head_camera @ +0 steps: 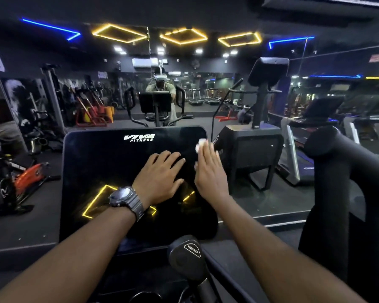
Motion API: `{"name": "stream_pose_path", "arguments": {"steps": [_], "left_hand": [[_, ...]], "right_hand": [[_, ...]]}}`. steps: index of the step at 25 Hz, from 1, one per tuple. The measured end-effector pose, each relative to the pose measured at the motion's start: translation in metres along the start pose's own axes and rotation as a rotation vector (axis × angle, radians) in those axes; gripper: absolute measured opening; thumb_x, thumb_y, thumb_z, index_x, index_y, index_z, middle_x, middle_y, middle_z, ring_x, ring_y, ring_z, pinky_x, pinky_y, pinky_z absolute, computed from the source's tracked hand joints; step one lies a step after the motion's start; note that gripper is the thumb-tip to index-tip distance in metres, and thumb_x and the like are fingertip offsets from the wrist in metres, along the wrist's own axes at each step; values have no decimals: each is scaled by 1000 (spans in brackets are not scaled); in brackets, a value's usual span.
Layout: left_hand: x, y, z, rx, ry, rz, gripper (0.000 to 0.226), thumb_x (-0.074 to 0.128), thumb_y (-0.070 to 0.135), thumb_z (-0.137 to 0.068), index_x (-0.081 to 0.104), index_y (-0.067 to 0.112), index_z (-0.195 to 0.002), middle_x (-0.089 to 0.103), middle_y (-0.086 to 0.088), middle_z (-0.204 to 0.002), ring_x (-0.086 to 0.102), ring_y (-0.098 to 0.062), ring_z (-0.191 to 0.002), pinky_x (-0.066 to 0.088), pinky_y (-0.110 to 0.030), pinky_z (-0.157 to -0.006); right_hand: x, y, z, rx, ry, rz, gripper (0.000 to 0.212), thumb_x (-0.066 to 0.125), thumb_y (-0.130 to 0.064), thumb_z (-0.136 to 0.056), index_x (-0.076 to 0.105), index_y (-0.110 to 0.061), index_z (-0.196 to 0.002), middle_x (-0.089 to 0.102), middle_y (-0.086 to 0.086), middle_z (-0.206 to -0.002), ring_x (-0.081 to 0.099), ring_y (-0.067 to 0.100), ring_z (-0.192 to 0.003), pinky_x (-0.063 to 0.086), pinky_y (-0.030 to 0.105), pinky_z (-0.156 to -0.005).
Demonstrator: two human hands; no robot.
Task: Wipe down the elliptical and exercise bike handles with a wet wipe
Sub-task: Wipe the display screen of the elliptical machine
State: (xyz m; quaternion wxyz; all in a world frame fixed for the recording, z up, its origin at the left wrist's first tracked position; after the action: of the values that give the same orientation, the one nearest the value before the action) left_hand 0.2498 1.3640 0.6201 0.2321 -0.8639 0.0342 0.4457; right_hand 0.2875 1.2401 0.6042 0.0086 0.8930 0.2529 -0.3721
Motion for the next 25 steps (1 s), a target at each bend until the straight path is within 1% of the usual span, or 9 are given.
{"name": "stream_pose_path", "arguments": {"steps": [3,7,8,11,14,18,20,23,25], "left_hand": [[0,-16,-3,-61,29,-17,64,36,53,-96,37,18,-149,39,-1,-152,37,-24,-134,35,-44,-108],[4,-23,-5,-84,31,-15,63,32,54,-97,39,18,-148,39,-2,-150,38,-26,-133,35,-47,-107],[4,-22,-5,-86,31,-15,63,32,54,-96,39,18,-148,39,-3,-150,38,-27,-132,35,-47,-106],[4,-22,-5,-88,17,-1,64,31,55,-96,40,18,-147,40,-3,-149,38,-27,-131,36,-48,-106],[2,-23,-5,-79,21,-2,62,34,54,-96,44,18,-144,40,-4,-148,39,-26,-131,37,-47,-105],[-6,-25,-3,-110,52,19,54,36,47,-95,48,15,-138,46,-5,-144,42,-24,-129,38,-45,-105],[-6,-28,-3,-125,52,26,53,36,45,-95,47,15,-138,45,-4,-143,41,-24,-129,38,-44,-105],[-4,-33,-2,-138,58,31,54,37,43,-94,46,14,-139,45,-4,-143,42,-23,-128,38,-44,-105],[-4,-32,-3,-138,66,28,54,38,43,-94,48,13,-138,47,-6,-142,43,-24,-127,39,-45,-104]], "right_hand": [[-2,18,-50,77,25,1,67,39,-2,-97,7,-2,-156,7,15,-164,3,25,-152,18,41,-122],[16,4,86,43,61,-64,64,42,0,-100,10,-1,-155,4,12,-165,-1,21,-153,21,42,-122],[20,6,91,15,77,-56,63,42,-1,-100,11,1,-155,5,14,-164,0,23,-153,22,42,-121],[7,3,-13,5,41,-6,57,35,-10,-104,12,5,-153,10,21,-162,3,27,-152,17,41,-122],[2,-4,-95,37,-19,46,56,27,-20,-105,11,1,-155,9,19,-163,2,27,-152,7,39,-125],[13,-26,-59,-269,-39,131,60,26,-35,-106,13,-3,-155,9,15,-164,3,24,-152,8,40,-124],[3,-10,-67,-277,-43,108,63,30,-37,-104,16,-4,-155,13,14,-163,7,22,-152,10,40,-124],[-4,-5,-76,-46,-54,57,69,37,-23,-95,11,-1,-155,7,19,-163,4,28,-152,1,38,-124],[-2,-33,-67,-198,-99,82,71,38,-4,-91,8,1,-155,7,20,-163,6,31,-152,4,38,-124]]}}
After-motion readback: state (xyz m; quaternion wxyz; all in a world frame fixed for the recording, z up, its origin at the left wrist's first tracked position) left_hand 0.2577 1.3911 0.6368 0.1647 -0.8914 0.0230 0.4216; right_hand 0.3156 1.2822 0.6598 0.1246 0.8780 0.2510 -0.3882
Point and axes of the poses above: each hand's wrist, its own z-axis away from the middle knuckle, its own x-axis out of the palm, y = z × x, the point moved 8 cm from there along -z, towards the middle knuckle
